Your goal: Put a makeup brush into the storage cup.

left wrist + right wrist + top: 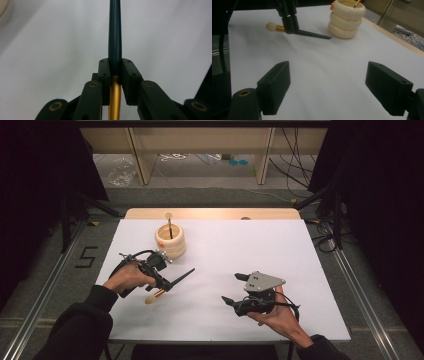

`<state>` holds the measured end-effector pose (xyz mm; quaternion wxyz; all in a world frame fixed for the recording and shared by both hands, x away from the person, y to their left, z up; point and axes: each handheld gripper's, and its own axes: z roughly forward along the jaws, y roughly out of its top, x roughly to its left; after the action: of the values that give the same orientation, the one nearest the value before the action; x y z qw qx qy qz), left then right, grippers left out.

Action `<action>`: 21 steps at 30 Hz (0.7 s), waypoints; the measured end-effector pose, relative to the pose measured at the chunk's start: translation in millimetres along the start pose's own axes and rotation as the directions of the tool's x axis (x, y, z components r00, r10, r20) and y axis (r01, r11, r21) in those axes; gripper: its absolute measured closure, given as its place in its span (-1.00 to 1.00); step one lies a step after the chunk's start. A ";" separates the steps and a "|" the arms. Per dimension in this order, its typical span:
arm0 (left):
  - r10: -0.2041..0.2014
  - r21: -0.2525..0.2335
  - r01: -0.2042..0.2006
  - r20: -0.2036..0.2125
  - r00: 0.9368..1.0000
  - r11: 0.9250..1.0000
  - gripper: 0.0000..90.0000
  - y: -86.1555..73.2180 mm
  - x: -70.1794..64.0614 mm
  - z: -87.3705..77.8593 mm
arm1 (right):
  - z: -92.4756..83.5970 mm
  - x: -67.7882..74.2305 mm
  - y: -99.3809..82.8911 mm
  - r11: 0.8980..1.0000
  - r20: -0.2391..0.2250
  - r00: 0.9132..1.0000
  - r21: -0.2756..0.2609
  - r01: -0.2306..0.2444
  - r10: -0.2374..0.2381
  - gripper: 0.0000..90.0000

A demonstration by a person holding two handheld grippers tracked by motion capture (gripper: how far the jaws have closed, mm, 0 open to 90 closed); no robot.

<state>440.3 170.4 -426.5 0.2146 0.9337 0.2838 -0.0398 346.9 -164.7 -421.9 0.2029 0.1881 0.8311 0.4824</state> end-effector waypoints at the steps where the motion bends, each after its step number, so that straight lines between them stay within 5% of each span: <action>1: -0.010 -0.016 0.010 0.008 1.000 1.000 0.74 0.4 -2.3 0.3 | 0.2 1.3 1.4 1.000 0.000 1.000 -0.007 0.015 -0.015 -0.50; 10: 0.037 -0.015 -0.036 0.065 0.997 0.999 0.74 7.2 -17.4 -3.6 | 7.7 13.2 11.3 0.989 -0.002 0.989 0.001 0.149 -0.149 -0.47; 21: 0.081 -0.001 -0.081 0.104 0.991 0.997 0.74 15.0 -36.3 3.5 | 21.4 31.5 18.6 0.946 -0.032 0.947 0.049 0.320 -0.319 -0.43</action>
<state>418.4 139.1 -416.9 0.2291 0.9414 0.2340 -0.0803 333.5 -124.5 -420.2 0.2636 0.0508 0.8655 0.4228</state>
